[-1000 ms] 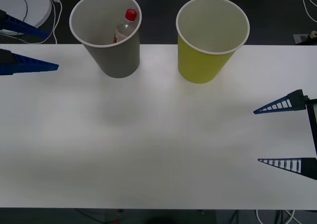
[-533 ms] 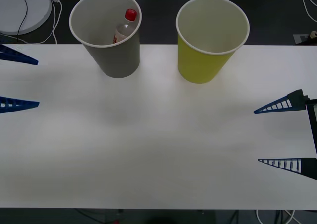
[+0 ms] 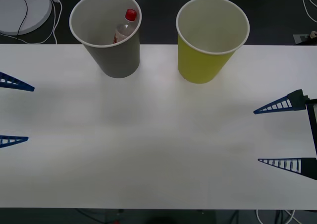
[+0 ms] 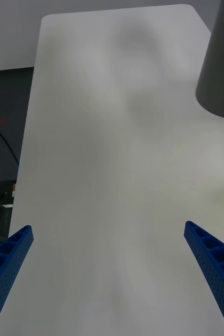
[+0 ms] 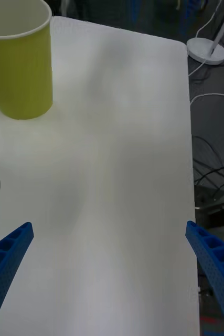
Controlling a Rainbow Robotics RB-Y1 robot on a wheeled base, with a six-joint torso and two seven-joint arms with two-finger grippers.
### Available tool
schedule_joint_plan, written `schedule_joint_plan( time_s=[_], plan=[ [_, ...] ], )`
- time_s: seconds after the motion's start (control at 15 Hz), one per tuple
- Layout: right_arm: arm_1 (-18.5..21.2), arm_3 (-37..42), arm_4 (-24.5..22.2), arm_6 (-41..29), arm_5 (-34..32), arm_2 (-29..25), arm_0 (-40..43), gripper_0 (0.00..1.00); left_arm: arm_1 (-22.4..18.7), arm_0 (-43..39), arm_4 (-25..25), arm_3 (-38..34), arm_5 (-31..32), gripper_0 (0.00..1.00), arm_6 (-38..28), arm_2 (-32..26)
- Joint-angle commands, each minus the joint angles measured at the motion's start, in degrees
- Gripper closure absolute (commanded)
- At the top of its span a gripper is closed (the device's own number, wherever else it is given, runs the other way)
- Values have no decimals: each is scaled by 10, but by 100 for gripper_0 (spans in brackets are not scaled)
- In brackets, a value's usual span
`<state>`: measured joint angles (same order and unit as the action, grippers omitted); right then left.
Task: Put the can into the green bin and the plastic bottle into the gray bin
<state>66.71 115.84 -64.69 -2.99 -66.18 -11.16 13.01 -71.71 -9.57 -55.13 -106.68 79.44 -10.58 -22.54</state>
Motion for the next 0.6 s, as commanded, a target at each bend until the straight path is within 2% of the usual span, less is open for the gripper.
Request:
schedule_joint_plan(
  time_s=[0.07,0.4,0.6],
  plan=[
    [0,0,0,0,0,0,0,0,11,-32,14,-5,0,0,44,-1],
    [0,0,0,0,0,0,0,0,19,-86,20,-37,0,0,73,-37],
    [0,0,0,0,0,0,0,0,19,-92,14,-41,0,0,96,-39]
  ],
)
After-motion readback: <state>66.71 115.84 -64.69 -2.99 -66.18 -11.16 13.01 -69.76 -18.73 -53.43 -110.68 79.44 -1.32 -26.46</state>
